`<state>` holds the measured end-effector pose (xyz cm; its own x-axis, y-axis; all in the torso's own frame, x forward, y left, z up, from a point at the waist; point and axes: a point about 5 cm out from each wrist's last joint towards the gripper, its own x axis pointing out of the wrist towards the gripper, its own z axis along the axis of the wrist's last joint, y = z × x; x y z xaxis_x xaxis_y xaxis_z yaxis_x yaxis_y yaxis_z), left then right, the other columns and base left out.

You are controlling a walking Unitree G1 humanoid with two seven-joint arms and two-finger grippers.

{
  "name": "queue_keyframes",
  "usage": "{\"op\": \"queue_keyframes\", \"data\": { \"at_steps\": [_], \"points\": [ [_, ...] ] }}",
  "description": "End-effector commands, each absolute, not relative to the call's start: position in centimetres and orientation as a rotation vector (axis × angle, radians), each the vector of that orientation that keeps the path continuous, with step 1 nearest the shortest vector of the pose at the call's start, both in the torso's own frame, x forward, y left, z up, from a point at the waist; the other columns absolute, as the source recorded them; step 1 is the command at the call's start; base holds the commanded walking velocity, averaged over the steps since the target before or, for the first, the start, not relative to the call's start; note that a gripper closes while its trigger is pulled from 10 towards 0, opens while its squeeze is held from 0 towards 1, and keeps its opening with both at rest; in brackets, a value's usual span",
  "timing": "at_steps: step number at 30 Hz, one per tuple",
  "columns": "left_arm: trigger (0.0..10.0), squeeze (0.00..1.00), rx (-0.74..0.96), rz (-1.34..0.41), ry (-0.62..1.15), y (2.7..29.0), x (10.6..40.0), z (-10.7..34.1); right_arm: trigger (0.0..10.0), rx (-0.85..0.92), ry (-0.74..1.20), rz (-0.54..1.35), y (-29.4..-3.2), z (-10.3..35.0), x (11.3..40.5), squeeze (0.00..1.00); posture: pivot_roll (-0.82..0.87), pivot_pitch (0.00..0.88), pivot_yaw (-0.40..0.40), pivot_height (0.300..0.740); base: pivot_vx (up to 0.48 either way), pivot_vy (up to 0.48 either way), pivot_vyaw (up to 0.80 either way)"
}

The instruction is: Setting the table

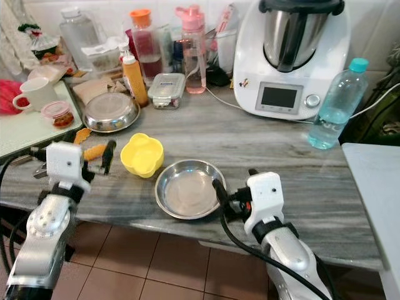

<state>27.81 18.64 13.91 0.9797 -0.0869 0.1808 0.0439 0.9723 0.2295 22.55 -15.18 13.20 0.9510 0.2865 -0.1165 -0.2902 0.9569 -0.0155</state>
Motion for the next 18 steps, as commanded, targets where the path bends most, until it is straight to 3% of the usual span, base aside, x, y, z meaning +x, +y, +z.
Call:
{"op": "queue_keyframes", "data": {
  "at_steps": [1, 9, 10, 18],
  "points": [
    [10.0, 1.00, 0.238, -0.083, -0.209, 18.7, 27.5, 14.4, 10.0, -0.013, 0.118, 0.288, -15.4, 13.3, 22.4, 0.00, -0.07, 0.003, 0.050, 0.740, 0.000, 0.000, 0.00],
    [10.0, 0.99, 0.265, -0.163, -0.135, 18.9, 25.4, 12.8, 10.0, -0.028, 0.207, 0.347, -16.5, 12.3, 20.6, 0.00, -0.08, 0.020, 0.058, 0.740, 0.000, 0.000, 0.00],
    [10.0, 0.00, 0.264, -0.178, -0.127, 18.8, 25.2, 12.6, 10.0, -0.040, 0.240, 0.344, -16.9, 11.8, 20.1, 0.00, -0.08, 0.024, 0.060, 0.740, 0.000, 0.000, 0.00],
    [10.0, 0.00, 0.181, -0.253, -0.064, 18.2, 24.5, 11.7, 10.0, -0.049, 0.310, 0.321, -17.6, 10.8, 19.3, 0.00, -0.09, 0.030, 0.061, 0.740, 0.000, 0.000, 0.00]
  ]
}}
